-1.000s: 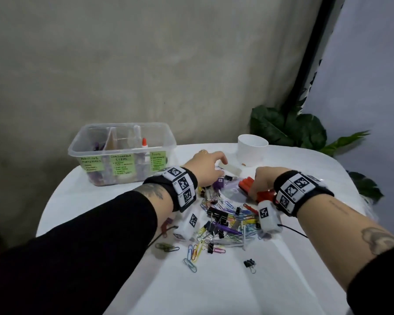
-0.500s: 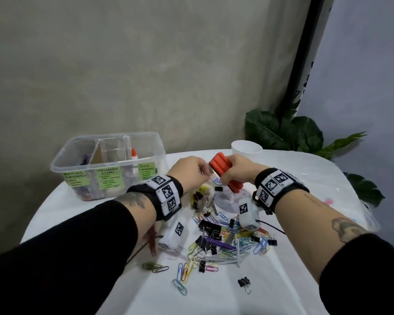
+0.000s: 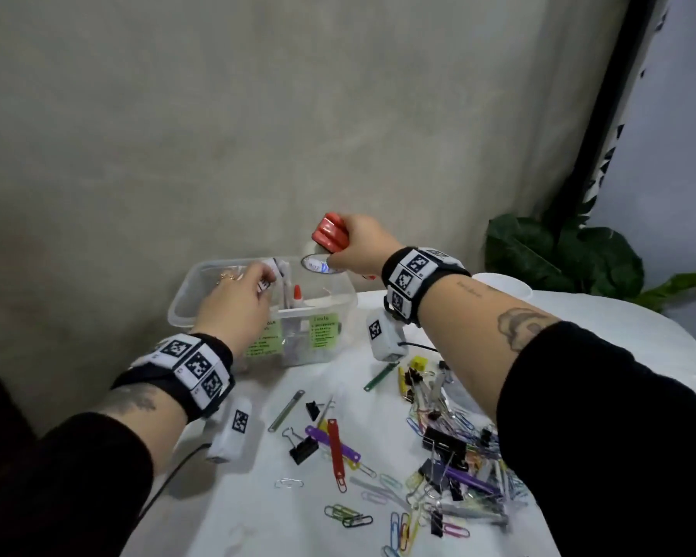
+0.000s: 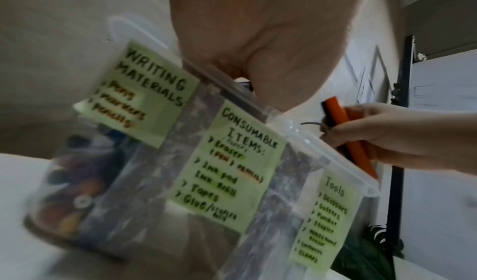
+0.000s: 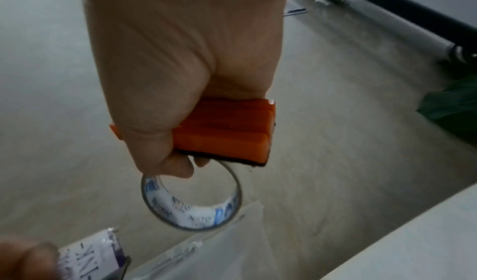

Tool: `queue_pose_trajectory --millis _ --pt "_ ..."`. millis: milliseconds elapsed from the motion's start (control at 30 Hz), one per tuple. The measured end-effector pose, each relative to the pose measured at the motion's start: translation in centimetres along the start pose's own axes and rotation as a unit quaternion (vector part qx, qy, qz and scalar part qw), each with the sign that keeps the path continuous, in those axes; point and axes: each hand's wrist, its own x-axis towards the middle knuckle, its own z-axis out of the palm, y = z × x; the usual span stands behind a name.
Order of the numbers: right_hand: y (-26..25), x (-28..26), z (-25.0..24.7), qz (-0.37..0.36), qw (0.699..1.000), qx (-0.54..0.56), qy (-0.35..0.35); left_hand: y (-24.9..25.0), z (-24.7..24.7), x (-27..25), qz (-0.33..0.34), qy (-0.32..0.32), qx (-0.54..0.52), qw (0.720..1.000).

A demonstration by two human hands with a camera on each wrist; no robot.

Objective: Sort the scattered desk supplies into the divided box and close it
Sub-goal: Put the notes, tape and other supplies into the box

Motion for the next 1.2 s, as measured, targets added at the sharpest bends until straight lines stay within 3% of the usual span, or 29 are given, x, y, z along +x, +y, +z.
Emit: queue_pose_trajectory --millis 200,300,433,500,567,600,633,867,933,1000,1100,1133,1200 --pt "-0.7 4.9 3.3 0.035 0.991 -0.100 -0.077 0.0 -0.1 -0.4 0.005 0.006 0.025 1.000" --pt "-0.3 5.8 4.3 0.019 0.999 -0.030 -0.004 -0.1 -0.1 -0.4 0.008 0.010 0.018 1.000" --pt "0.0 6.9 5.6 0.078 0.986 0.029 0.145 -0.1 0.1 -0.3 0.003 0.004 0.018 1.000" --pt "0.1 6.1 6.2 0.111 0.986 -0.015 0.121 -0.2 0.2 -0.1 -0.003 -0.003 0.019 1.000" --pt "0.1 5.0 6.7 0.135 0.978 -0.157 0.015 -0.3 0.3 -0.1 -0.008 -0.006 0.019 1.000" --pt "0.3 4.7 6.9 0.146 0.981 -0.129 -0.012 -0.3 0.3 -0.1 -0.010 -0.007 0.019 1.000" --pt "0.1 3.9 6.9 0.126 0.974 -0.182 -0.051 -0.3 0.3 0.0 -0.008 -0.009 0.021 1.000" --pt "-0.2 2.4 8.5 0.030 0.907 -0.419 -0.043 -0.6 0.4 0.1 -0.008 -0.018 0.022 1.000" --pt "-0.2 2.5 8.2 0.034 0.885 -0.463 -0.032 -0.7 0.4 0.1 -0.007 -0.020 0.021 1.000" --pt "0.0 2.8 8.1 0.056 0.869 -0.486 -0.070 -0.7 0.4 0.1 -0.008 -0.023 0.016 1.000" --pt "0.5 3.6 7.5 0.067 0.895 -0.439 -0.045 -0.5 0.1 0.1 -0.018 -0.032 0.000 0.999" --pt "0.6 3.7 7.2 0.066 0.927 -0.368 -0.019 -0.3 -0.1 0.1 -0.019 -0.028 -0.016 0.999" --pt "0.5 3.6 6.8 0.033 0.995 -0.095 -0.015 0.5 -0.5 0.2 -0.014 -0.010 -0.080 0.997"
